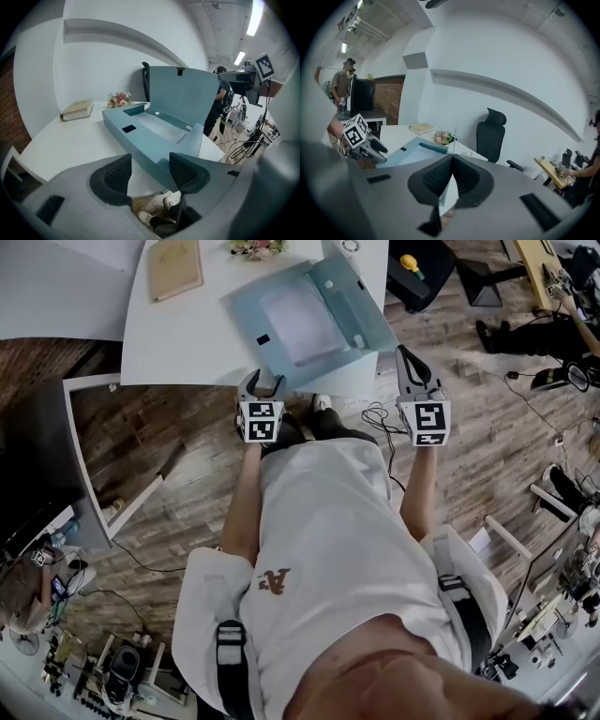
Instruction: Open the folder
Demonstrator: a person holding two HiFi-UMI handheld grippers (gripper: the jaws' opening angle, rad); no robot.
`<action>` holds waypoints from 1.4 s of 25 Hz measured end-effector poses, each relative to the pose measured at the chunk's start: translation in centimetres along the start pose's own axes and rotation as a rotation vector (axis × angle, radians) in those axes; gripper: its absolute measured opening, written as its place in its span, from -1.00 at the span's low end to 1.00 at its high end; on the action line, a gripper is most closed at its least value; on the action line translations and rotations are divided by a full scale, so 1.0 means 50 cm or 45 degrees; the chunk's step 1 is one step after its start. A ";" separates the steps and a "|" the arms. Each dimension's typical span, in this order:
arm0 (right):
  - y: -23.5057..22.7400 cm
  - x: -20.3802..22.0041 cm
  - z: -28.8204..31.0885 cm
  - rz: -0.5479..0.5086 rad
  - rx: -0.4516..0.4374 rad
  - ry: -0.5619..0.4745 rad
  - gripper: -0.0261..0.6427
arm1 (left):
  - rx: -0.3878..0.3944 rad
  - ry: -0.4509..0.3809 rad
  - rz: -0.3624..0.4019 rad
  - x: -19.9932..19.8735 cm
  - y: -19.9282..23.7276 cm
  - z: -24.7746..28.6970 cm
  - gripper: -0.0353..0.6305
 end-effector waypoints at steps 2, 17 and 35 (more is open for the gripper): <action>-0.007 0.006 0.001 0.006 0.012 0.006 -0.90 | -0.001 0.002 -0.010 0.004 0.000 0.003 -0.11; -0.063 0.055 0.000 0.052 0.092 0.065 -0.90 | -0.024 -0.004 -0.002 0.003 0.000 0.004 -0.11; -0.095 0.078 0.003 0.071 0.142 0.105 -0.90 | -0.029 0.001 -0.007 0.004 0.000 0.005 -0.11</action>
Point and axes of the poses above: the fingertips, and each gripper's own axes: z forward along the fingers, y to its left, x out of its underside, the point moved 4 cm from there along -z, backward along the fingers, and after that the axes turned 1 degree about -x, right-handed, at the moved point
